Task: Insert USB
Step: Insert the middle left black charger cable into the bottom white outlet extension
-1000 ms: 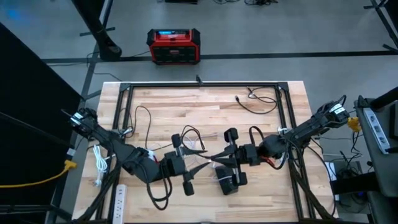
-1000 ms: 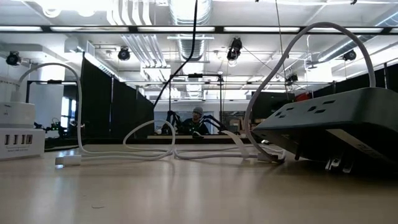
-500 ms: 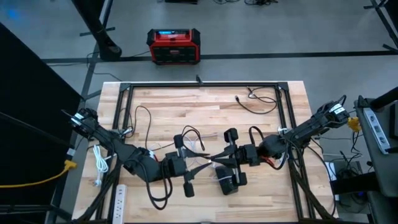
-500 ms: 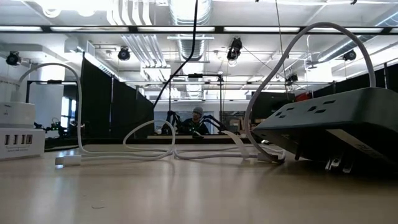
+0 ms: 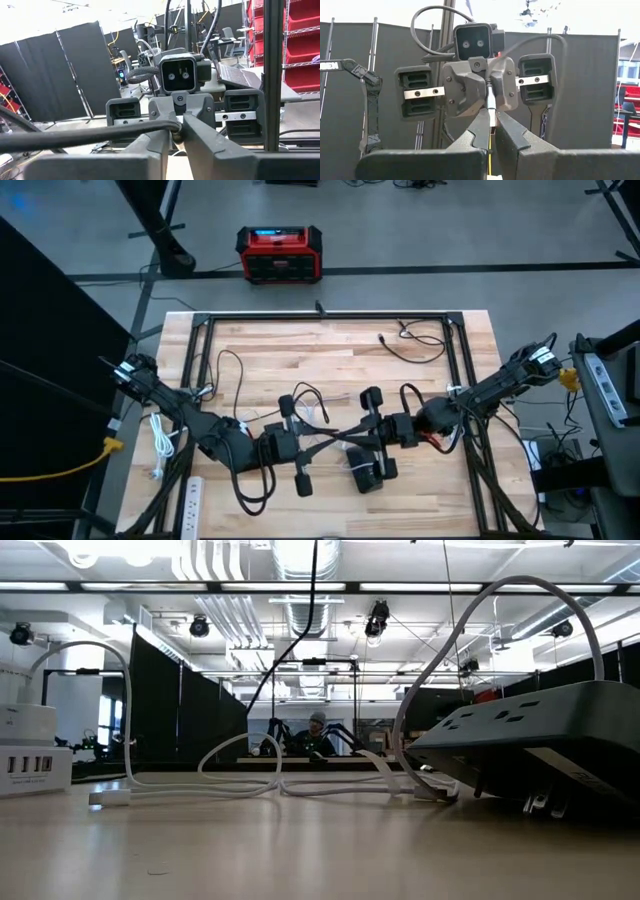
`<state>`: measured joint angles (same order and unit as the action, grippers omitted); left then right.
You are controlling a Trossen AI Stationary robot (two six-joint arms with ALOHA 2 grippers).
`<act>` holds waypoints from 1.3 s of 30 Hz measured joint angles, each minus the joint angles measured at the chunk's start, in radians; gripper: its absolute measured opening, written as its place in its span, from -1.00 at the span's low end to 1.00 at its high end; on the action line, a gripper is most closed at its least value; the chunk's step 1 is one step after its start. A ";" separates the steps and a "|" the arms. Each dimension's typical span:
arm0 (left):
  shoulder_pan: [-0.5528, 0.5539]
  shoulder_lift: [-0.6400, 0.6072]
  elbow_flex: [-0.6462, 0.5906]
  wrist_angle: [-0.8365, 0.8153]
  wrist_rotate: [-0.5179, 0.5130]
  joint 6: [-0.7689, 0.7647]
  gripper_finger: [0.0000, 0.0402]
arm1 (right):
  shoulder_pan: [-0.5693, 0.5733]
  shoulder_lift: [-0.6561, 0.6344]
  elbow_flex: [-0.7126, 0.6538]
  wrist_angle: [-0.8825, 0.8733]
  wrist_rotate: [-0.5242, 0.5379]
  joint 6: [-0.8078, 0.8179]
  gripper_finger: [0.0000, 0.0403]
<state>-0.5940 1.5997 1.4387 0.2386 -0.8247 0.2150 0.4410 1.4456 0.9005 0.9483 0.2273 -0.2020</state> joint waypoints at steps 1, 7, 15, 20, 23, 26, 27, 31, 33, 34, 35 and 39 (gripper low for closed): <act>0.000 0.000 0.000 0.000 0.000 0.001 -0.90 | 0.000 0.000 0.000 0.000 0.000 0.000 -1.00; 0.000 0.000 0.000 -0.007 0.000 0.002 -0.93 | 0.000 0.000 0.000 -0.001 0.000 0.000 -1.00; -0.002 -0.004 0.000 -0.027 0.000 -0.004 -0.93 | 0.000 0.000 0.000 -0.014 0.000 0.015 -0.99; -0.005 -0.013 0.000 -0.099 -0.011 -0.045 -0.93 | -0.001 -0.006 0.001 -0.110 0.002 0.062 -0.69; -0.005 -0.028 0.000 -0.156 -0.022 -0.092 -0.93 | -0.001 -0.006 0.001 -0.165 0.001 0.076 -0.37; -0.013 -0.043 0.001 -0.246 -0.024 -0.180 -0.93 | 0.000 -0.017 0.001 -0.221 0.000 0.078 -0.10; -0.020 -0.048 0.001 -0.286 -0.023 -0.216 -0.93 | 0.004 -0.023 0.001 -0.244 0.000 0.083 -0.04; -0.055 -0.072 0.001 -0.480 0.017 -0.394 -0.93 | 0.027 -0.058 0.001 -0.366 0.001 0.087 0.07; -0.073 -0.086 0.001 -0.593 0.064 -0.508 -0.93 | 0.046 -0.073 0.001 -0.422 0.000 0.095 0.06; -0.083 -0.092 0.001 -0.652 0.087 -0.564 -0.93 | 0.056 -0.076 0.001 -0.439 0.000 0.098 0.04; -0.093 -0.094 0.002 -0.714 0.116 -0.614 -0.93 | 0.068 -0.077 0.001 -0.456 0.000 0.098 0.02; -0.129 -0.095 0.002 -0.955 0.270 -0.776 -0.93 | 0.113 -0.077 0.000 -0.494 0.001 0.100 -0.06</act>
<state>-0.7230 1.5050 1.4403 -0.7166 -0.5551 -0.5610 0.5542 1.3689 0.9009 0.4539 0.2279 -0.1020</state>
